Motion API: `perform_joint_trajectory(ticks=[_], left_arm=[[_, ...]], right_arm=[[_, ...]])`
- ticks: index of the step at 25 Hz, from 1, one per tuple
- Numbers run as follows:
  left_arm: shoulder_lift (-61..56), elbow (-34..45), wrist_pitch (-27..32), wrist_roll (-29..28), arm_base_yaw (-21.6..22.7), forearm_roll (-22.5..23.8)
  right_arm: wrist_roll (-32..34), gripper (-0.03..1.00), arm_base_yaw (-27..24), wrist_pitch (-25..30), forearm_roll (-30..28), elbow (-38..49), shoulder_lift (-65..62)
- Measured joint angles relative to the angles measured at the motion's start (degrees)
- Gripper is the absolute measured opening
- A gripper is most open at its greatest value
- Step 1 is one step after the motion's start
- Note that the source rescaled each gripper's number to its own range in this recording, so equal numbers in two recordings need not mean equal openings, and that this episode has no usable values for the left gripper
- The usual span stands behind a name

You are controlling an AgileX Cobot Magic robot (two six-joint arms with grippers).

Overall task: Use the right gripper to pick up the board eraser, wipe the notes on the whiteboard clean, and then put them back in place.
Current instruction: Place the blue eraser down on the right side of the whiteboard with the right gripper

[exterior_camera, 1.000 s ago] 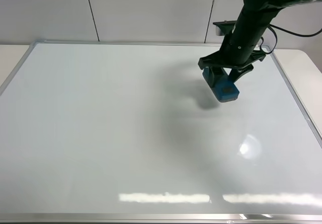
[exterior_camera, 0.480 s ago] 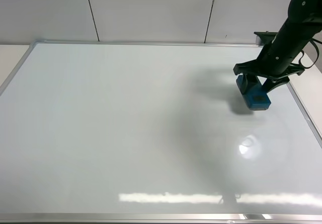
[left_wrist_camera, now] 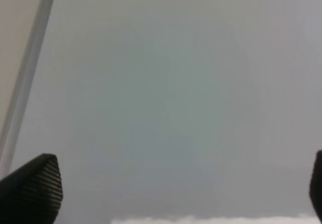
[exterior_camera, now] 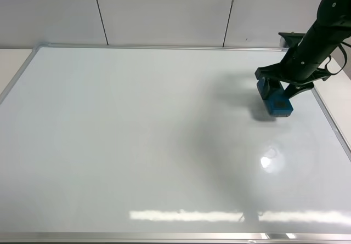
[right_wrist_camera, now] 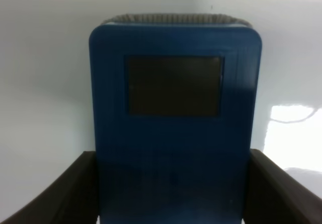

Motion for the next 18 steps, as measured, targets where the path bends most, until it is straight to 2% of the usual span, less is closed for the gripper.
perform_joint_trajectory(ticks=[6, 18], left_arm=[[0.0, 0.0, 0.0, 0.0, 0.0, 0.0], [0.0, 0.0, 0.0, 0.0, 0.0, 0.0]], right_arm=[[-1.6, 0.02, 0.0, 0.3, 2.4, 0.3, 2.1], [0.1, 0.02, 0.0, 0.2, 2.3, 0.3, 2.1]])
